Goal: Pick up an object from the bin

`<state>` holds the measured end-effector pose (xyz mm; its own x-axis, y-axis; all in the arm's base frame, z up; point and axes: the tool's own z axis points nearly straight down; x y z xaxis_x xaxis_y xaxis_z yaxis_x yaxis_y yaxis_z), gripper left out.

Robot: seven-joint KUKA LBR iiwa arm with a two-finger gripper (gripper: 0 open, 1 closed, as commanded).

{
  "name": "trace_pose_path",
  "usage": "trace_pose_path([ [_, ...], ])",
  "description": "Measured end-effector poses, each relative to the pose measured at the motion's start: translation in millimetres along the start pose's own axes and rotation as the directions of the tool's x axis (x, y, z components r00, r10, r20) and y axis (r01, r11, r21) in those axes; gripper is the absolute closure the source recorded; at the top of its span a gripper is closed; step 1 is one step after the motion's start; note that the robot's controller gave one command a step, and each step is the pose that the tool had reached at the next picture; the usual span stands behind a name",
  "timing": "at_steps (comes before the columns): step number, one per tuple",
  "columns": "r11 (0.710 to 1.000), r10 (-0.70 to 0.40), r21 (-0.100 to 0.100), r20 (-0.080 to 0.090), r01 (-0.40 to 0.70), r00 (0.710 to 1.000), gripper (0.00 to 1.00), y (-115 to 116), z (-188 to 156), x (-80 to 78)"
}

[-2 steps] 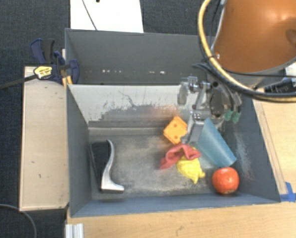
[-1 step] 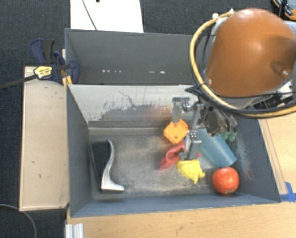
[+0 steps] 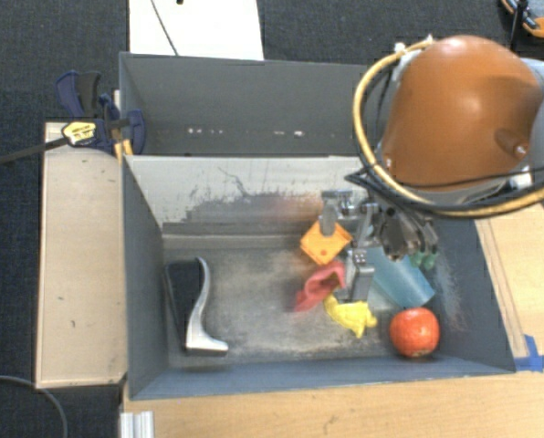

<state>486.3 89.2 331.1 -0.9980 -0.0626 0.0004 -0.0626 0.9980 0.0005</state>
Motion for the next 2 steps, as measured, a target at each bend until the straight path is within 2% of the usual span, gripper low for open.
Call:
trace_pose_path([
  [1,0.997,0.081,-0.001,0.005,-0.081,0.997,0.0,-3.4,37.9,-4.0],
  [2,0.999,0.053,0.0,0.0,-0.053,0.999,0.0,-6.0,56.6,-1.3],
])
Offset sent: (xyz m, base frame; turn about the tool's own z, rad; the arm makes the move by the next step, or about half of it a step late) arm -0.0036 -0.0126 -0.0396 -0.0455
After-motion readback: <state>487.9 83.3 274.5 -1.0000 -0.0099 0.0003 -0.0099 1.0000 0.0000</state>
